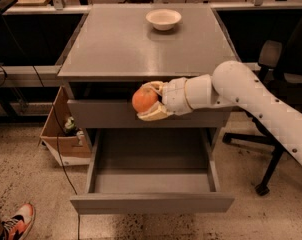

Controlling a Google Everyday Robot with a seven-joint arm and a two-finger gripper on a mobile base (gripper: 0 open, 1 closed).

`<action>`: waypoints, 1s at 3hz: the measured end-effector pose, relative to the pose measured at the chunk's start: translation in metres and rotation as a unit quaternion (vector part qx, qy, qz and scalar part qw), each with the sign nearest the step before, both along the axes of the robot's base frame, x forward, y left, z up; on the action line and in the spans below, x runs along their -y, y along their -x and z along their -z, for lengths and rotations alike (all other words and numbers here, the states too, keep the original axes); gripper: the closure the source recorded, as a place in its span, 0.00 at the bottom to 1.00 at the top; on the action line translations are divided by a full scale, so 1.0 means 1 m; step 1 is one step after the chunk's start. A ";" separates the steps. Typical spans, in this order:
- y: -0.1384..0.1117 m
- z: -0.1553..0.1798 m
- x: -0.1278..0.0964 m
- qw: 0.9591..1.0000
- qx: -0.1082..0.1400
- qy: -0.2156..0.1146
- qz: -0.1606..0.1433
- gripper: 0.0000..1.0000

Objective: Place orange into middle drawer

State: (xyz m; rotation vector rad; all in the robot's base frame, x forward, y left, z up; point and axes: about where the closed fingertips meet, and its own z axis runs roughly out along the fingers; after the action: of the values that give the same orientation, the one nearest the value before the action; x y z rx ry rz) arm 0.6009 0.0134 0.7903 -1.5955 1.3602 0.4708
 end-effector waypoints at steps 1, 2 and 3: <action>0.002 0.045 0.009 0.997 -0.024 0.073 0.001 1.00; 0.014 0.101 0.023 0.987 -0.077 0.144 -0.004 1.00; 0.013 0.107 0.029 0.985 -0.085 0.150 0.001 1.00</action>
Offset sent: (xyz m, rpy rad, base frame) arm -0.0338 -0.0548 -0.1741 -0.4883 0.3238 0.0028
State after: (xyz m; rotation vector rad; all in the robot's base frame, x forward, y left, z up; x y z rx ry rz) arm 0.5876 -0.0153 0.6835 -1.8298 1.6213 0.4225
